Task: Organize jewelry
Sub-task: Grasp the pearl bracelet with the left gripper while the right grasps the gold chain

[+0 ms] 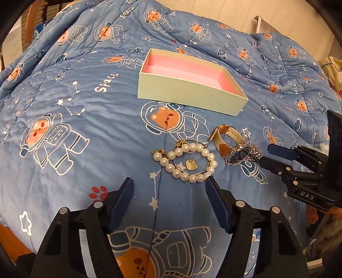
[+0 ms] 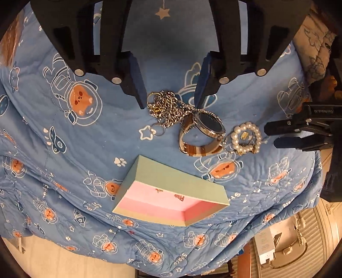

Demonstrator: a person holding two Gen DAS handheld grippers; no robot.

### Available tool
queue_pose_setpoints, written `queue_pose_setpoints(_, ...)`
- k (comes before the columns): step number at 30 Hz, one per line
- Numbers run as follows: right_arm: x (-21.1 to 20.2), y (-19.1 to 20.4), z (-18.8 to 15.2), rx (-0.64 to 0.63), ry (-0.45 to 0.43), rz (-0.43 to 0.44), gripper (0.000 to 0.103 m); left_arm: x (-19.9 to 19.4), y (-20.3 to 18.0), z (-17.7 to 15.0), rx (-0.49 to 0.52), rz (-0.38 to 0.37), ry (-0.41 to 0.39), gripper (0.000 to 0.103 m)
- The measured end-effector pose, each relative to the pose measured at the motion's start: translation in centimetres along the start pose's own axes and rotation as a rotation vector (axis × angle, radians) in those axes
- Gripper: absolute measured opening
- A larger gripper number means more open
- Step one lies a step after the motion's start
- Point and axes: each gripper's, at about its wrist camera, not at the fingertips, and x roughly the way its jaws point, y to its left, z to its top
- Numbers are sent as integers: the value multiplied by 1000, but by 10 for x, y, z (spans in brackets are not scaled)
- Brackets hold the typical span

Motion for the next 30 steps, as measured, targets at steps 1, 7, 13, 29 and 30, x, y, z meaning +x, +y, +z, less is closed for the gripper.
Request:
queue_pose_setpoints(1,3,-2,-2,8,8,1,39,1,0,0,1,1,1,67)
queue_pose_setpoints(7,7,3,-3,-11,7,32,29,4,-1,2,-4,-2,10,54)
queue_pose_setpoints(13,20,2,1,-2,20,8,22,12,-1,7,-11,-5,26,46)
queue_pose_setpoints(29,14,5,1,5,-6,-11,9,23,12,18,-105,-21,24,15)
queue_pose_setpoints(30,13,6,1,4,-8,-14,9,22,15,19,-123,-33,21,12)
